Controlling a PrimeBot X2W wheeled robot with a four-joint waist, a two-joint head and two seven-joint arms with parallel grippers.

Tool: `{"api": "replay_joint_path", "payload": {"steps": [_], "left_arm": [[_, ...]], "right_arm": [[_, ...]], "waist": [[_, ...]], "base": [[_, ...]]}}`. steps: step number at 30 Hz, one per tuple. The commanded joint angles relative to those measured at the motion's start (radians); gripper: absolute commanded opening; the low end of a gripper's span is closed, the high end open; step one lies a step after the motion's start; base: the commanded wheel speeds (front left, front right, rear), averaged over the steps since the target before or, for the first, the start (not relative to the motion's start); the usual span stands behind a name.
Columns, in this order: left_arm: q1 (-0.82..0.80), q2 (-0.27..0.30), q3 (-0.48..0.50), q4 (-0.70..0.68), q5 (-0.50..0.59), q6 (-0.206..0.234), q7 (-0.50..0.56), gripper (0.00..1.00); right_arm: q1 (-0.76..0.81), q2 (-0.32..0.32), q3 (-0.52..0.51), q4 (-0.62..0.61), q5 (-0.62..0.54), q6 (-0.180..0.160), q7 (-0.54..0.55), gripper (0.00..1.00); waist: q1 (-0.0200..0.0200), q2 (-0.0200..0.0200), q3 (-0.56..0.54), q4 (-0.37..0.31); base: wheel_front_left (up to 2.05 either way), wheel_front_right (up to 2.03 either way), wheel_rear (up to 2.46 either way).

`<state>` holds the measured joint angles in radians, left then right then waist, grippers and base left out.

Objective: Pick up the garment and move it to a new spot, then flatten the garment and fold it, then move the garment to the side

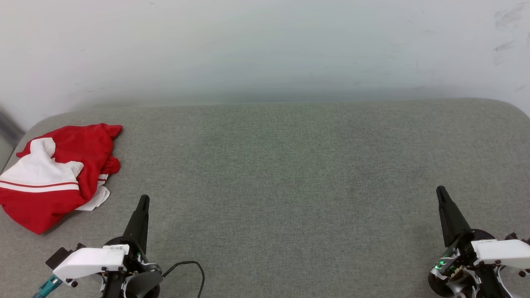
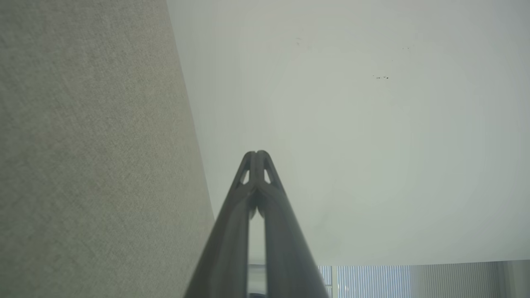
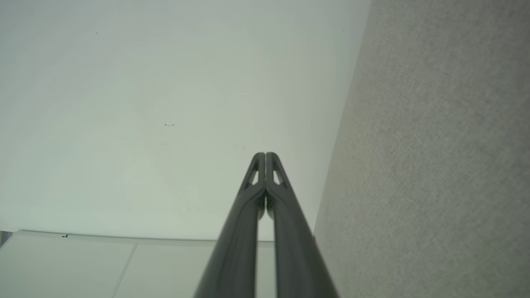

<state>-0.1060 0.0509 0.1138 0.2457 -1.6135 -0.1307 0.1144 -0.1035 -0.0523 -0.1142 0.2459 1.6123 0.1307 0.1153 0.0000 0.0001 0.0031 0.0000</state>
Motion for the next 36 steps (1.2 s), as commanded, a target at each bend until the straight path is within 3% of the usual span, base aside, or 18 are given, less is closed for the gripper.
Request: {"api": "replay_joint_path", "payload": {"steps": [1,26,27,36], "left_arm": [[-0.008,-0.001,0.001,0.000,0.002,-0.002,0.002,0.00],[-0.008,-0.001,0.001,0.000,0.001,-0.002,0.002,0.00],[0.000,0.000,0.000,0.000,0.000,0.000,0.000,1.00],[0.028,-0.002,-0.007,-0.002,0.014,0.000,-0.032,1.00]], "right_arm": [[-0.013,0.004,0.001,0.000,0.001,0.000,0.000,0.00],[-0.013,0.004,0.001,0.000,0.001,0.000,0.000,0.00],[0.000,0.000,0.000,0.000,0.000,0.000,0.000,1.00],[0.027,0.001,0.005,0.017,-0.022,0.000,-0.031,1.00]], "waist": [[0.0000,-0.0001,0.000,0.000],[0.0000,-0.0001,0.000,0.000],[0.0000,-0.0001,0.000,0.000],[0.0000,-0.0001,0.001,0.000]], "base": [[0.00,0.00,0.00],[0.00,0.00,0.00],[0.00,0.00,0.00],[0.00,0.00,0.00]]}}
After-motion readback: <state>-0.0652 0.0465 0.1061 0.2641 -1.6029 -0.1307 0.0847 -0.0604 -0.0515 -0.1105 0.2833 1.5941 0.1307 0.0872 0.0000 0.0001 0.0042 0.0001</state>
